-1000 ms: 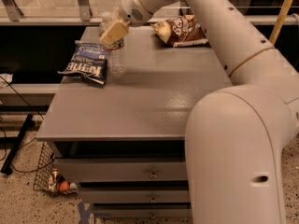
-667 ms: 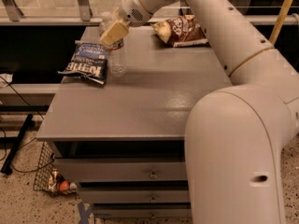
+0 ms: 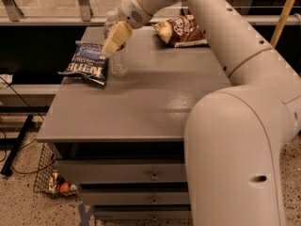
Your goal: Move water bottle near blue chip bag
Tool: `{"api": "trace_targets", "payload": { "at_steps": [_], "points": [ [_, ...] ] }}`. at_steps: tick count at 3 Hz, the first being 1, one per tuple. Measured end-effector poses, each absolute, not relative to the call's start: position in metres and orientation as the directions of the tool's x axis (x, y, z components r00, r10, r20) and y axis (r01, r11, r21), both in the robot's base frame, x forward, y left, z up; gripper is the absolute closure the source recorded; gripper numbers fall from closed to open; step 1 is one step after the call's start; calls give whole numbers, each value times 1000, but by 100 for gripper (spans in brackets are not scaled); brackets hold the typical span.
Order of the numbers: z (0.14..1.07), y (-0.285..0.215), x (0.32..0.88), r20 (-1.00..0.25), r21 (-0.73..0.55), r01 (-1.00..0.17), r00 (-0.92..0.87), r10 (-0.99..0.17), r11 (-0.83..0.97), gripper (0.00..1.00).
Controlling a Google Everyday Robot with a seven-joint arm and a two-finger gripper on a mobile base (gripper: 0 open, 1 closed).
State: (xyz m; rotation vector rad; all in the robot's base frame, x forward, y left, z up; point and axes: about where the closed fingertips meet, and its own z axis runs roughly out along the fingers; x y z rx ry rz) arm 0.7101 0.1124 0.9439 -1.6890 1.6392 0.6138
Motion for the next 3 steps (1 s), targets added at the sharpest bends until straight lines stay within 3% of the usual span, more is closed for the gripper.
{"api": "trace_targets", "payload": {
  "at_steps": [1,3],
  "points": [
    [944,112,710,-747,-153,-987,89,-659,40,0],
    [970,53,699,-747,-208,-970,73,-660,128,0]
  ]
}}
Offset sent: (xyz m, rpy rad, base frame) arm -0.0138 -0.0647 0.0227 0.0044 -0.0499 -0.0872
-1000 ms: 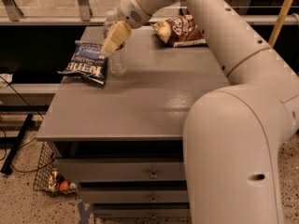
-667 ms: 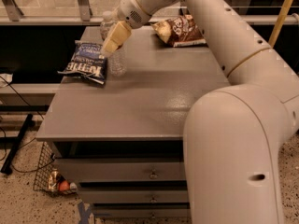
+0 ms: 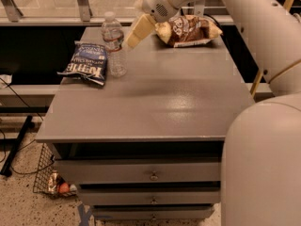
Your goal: Move water bottle near blue chip bag
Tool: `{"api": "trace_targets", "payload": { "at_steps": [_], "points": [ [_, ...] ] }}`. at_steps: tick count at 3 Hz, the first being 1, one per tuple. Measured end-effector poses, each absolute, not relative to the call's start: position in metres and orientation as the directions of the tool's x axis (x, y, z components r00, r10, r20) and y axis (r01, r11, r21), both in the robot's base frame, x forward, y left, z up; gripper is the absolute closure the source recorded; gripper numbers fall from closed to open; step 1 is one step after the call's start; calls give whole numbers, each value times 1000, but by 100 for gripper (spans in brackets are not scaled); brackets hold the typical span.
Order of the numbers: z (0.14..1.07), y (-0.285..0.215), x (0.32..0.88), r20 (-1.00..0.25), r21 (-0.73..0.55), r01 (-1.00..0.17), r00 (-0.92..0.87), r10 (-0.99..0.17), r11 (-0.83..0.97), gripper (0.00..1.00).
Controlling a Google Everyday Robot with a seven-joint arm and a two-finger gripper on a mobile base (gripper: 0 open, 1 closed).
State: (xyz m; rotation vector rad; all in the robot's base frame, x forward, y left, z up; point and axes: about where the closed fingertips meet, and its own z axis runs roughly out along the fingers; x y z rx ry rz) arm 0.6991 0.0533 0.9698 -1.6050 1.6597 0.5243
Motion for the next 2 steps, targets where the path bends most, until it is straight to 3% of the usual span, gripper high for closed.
{"api": "trace_targets", "payload": {
  "at_steps": [1,2],
  "points": [
    [986,7,690,-759,-239,-947,46,-650,213,0],
    [987,-3,690,-759,-242,-943,36,-650,230,0]
  ]
}}
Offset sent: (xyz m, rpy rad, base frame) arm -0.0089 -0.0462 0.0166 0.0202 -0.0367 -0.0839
